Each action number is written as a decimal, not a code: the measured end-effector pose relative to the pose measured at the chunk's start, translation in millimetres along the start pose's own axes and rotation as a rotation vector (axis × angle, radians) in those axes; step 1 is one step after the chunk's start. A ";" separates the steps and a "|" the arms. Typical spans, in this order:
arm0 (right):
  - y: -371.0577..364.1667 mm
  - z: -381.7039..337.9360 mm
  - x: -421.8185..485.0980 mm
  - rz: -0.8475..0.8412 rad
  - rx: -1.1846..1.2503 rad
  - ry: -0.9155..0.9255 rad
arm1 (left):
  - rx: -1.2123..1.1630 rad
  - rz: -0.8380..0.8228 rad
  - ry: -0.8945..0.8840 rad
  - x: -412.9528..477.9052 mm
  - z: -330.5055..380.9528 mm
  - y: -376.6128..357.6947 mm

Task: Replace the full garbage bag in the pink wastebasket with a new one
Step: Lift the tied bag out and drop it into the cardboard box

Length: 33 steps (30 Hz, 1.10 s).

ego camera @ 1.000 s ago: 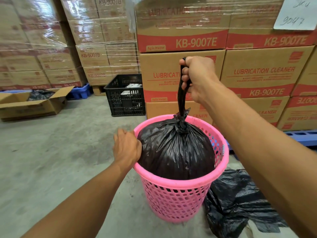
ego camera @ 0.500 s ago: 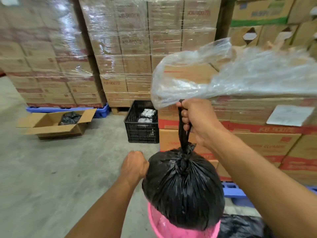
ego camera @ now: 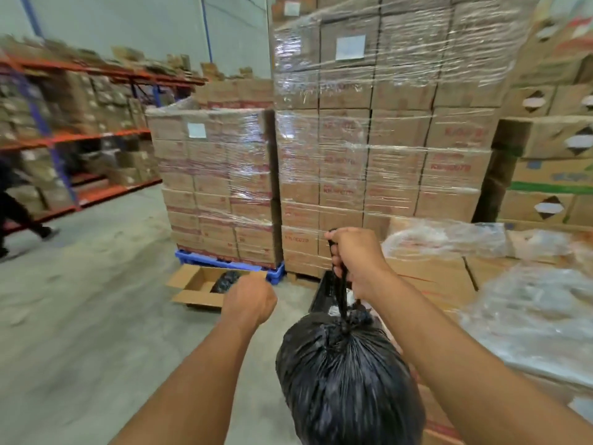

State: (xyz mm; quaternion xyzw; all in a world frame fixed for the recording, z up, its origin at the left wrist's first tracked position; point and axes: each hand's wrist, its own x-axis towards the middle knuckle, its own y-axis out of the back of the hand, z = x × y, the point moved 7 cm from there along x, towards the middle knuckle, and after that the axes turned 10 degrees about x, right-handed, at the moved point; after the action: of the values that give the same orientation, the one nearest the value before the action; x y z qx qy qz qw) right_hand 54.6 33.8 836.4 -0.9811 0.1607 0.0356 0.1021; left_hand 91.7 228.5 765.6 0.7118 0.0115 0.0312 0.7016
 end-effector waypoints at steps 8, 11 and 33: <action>-134.0 18.2 17.3 -0.048 0.002 0.012 | -0.045 0.045 0.145 27.7 -140.8 29.7; -186.9 32.6 36.5 -0.073 0.026 -0.019 | -0.083 0.064 0.186 40.1 -181.7 23.8; -570.8 83.5 319.5 -0.429 0.055 -0.105 | -0.032 0.061 0.481 386.5 -399.5 -3.8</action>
State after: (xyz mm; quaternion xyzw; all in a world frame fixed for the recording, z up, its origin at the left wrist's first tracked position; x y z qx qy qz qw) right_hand 537.8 482.5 829.9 -0.9864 -0.0564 0.0597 0.1423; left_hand 453.2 650.5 778.2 0.6729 0.1560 0.2212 0.6884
